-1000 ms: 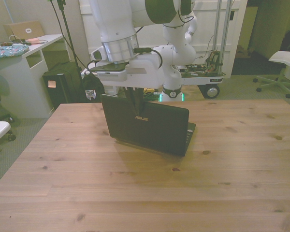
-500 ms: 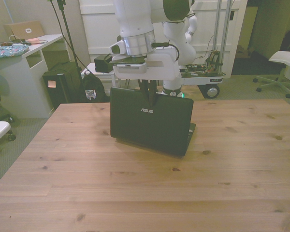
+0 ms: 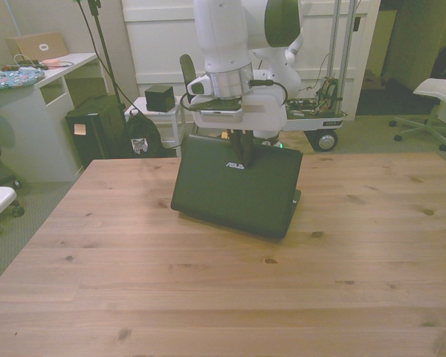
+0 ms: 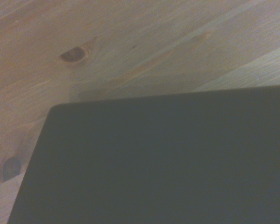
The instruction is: Close the laptop
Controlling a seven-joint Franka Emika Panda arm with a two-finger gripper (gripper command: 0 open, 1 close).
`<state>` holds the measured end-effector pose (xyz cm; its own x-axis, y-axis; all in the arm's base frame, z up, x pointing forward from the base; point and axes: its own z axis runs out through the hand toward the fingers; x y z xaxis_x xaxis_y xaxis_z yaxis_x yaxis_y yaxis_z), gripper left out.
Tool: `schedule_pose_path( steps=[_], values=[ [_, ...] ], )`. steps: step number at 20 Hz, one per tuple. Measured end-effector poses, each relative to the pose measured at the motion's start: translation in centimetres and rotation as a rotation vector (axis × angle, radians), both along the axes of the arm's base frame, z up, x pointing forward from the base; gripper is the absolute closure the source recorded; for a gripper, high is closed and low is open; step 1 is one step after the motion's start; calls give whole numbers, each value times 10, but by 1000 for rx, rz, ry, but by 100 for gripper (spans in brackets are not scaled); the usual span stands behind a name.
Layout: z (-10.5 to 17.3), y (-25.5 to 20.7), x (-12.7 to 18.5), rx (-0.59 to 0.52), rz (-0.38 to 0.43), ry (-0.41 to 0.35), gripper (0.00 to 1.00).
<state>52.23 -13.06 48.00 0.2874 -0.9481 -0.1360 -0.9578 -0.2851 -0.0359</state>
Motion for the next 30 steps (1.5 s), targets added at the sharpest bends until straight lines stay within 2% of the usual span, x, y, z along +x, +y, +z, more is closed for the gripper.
schedule_pose_path(
  steps=[13, 19, 25, 30],
  values=[
    [-41, 23, -17, 11, 19, 56, 100],
    [-60, 25, -35, 8, 21, 89, 100],
    [-72, 12, -61, -20, 6, 99, 100],
    [-92, -2, -73, -37, -17, 111, 100]
  ],
)
